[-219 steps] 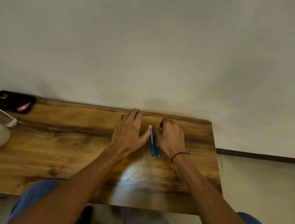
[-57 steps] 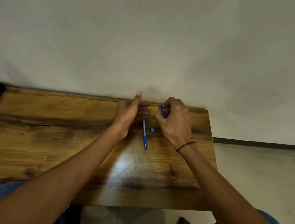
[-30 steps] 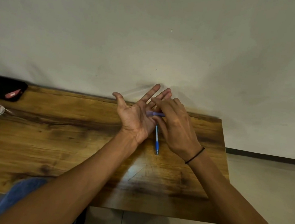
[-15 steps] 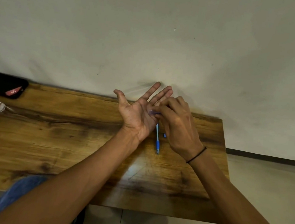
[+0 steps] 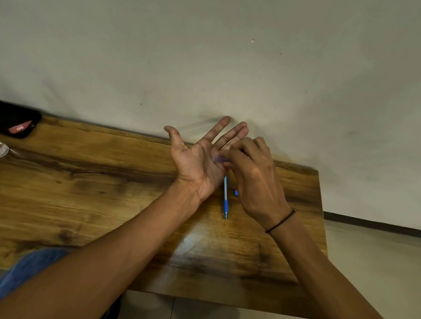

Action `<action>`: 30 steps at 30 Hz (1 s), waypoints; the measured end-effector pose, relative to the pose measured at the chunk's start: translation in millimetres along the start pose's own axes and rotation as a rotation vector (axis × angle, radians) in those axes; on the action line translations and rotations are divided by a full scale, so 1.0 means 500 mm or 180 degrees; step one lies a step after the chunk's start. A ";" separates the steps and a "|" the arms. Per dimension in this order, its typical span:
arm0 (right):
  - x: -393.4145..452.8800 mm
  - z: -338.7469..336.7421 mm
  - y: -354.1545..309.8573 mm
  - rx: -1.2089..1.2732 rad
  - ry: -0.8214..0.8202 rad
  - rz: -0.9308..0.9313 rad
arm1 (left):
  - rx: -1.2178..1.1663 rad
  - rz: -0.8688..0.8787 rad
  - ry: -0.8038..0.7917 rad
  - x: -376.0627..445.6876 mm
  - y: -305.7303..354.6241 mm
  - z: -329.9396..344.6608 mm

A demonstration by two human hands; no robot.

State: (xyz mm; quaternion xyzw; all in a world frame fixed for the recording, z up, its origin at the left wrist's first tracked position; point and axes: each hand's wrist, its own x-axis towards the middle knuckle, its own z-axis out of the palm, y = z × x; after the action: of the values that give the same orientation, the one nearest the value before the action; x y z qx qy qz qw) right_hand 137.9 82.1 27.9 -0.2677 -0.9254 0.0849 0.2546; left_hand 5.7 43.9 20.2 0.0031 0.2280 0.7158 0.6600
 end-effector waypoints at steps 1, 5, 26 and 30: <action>0.000 0.002 -0.001 0.0015 0.0036 0.0044 | -0.0034 -0.0002 0.0004 0.000 0.001 0.000; -0.002 0.006 0.002 0.0009 0.0040 -0.0053 | -0.0015 0.0014 0.0010 0.003 0.000 -0.001; 0.002 0.002 -0.002 -0.0002 0.0013 -0.0014 | -0.0227 0.0038 -0.0158 0.002 0.002 0.000; 0.001 0.004 -0.004 0.0221 0.0179 0.0195 | -0.0268 0.0057 -0.0157 0.005 0.002 -0.002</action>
State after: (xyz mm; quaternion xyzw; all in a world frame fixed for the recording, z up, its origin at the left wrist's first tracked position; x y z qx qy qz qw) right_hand 135.6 80.8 26.8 -0.2892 -0.9057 0.1173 0.2869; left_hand 4.1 45.7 18.9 -0.0050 0.1813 0.7304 0.6585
